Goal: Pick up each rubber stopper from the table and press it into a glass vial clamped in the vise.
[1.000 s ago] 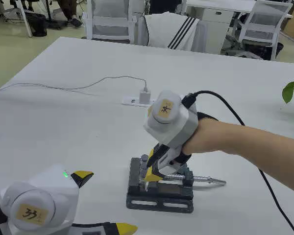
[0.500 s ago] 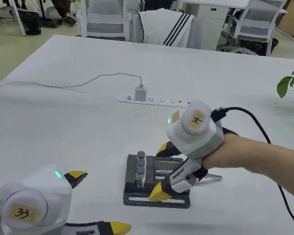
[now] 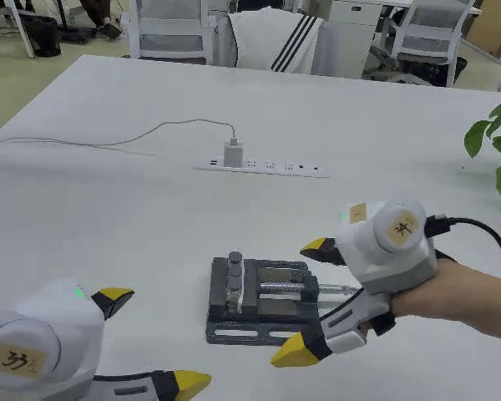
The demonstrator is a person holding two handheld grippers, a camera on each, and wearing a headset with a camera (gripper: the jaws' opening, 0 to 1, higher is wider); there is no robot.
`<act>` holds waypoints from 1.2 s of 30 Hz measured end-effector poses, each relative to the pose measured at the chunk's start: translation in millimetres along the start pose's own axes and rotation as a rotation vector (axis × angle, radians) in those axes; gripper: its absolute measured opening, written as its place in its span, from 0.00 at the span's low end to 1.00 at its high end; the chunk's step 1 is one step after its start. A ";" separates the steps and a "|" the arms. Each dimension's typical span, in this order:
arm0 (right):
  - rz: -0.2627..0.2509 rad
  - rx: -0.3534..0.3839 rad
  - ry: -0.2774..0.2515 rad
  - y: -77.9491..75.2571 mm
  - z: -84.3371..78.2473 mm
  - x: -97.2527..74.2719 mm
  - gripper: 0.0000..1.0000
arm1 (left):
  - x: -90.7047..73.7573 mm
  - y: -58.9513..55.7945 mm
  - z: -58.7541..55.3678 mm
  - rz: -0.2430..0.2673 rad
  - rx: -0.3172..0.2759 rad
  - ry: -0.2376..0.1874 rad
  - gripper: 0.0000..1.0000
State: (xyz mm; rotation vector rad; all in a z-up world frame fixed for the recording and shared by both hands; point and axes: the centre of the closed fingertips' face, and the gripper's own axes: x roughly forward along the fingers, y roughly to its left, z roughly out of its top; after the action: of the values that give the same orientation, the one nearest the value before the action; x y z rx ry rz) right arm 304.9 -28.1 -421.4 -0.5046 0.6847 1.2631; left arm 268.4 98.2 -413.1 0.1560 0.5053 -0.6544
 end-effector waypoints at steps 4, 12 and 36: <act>-0.020 0.031 -0.019 3.0 -7.7 -7.6 0.99 | -0.9 0.2 -1.1 0.001 0.001 0.001 0.84; -0.079 0.123 -0.092 13.7 -21.4 -28.4 0.99 | -4.4 3.1 0.9 0.016 -0.002 -0.027 0.93; -0.214 0.261 -0.129 16.9 -70.5 -61.8 0.99 | -17.0 13.5 -2.2 0.051 -0.023 -0.046 0.99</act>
State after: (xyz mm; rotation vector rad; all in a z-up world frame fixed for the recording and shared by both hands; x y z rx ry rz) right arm 265.8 -114.8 -426.6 -0.2707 0.6572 0.9792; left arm 264.4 118.7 -406.9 0.1315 0.4628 -0.6012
